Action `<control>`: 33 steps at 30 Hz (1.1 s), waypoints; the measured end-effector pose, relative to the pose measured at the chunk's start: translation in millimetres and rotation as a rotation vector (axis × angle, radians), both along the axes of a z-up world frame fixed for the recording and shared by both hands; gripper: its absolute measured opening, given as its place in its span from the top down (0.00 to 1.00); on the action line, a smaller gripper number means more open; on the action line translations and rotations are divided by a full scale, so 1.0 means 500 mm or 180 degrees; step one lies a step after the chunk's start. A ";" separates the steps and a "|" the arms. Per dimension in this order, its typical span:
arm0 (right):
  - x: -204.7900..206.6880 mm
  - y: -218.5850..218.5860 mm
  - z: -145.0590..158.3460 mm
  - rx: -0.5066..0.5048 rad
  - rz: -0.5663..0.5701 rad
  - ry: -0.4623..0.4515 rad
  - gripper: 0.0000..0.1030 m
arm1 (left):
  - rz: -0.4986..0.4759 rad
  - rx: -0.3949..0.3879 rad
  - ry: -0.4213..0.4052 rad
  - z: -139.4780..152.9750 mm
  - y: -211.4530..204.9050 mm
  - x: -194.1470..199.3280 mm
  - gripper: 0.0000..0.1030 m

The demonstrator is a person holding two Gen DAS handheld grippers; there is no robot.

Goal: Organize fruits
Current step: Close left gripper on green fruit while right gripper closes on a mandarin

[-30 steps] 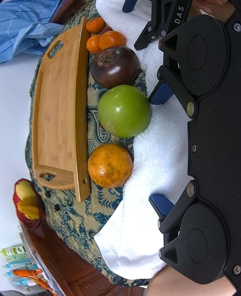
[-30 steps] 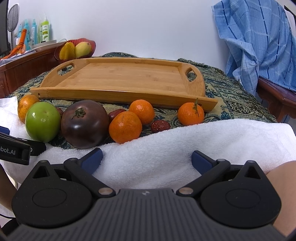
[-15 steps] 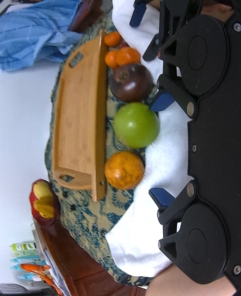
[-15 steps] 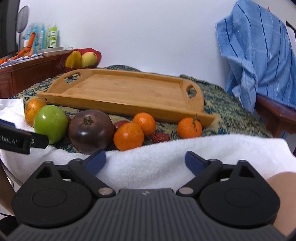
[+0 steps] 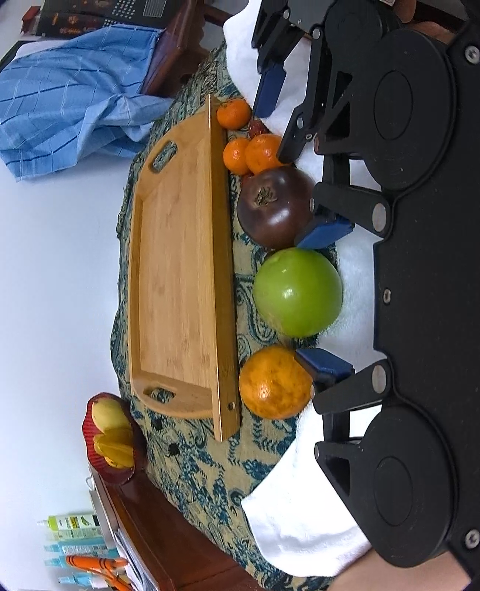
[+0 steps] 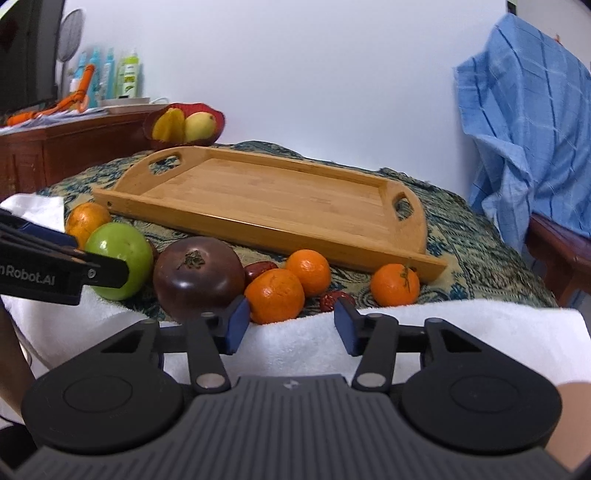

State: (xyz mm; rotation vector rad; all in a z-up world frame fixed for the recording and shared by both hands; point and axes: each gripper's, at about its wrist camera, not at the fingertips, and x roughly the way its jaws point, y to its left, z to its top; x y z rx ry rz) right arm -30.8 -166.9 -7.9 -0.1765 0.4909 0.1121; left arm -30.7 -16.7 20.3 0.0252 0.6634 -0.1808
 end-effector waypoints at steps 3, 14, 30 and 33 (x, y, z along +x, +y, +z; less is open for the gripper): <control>0.004 0.007 -0.001 -0.0047 0.0114 0.0006 0.53 | -0.0013 -0.0049 0.0033 -0.005 -0.001 0.006 0.49; 0.025 0.004 -0.021 -0.0049 0.0222 0.0014 0.48 | -0.0016 -0.0071 0.0047 -0.021 0.004 0.024 0.46; 0.032 -0.004 -0.034 0.0080 0.0141 -0.0113 0.58 | -0.0004 -0.0019 0.0011 -0.031 -0.003 0.030 0.46; 0.028 -0.009 -0.031 0.0134 0.0122 -0.0156 0.59 | 0.0018 -0.0033 0.0013 -0.030 -0.002 0.028 0.46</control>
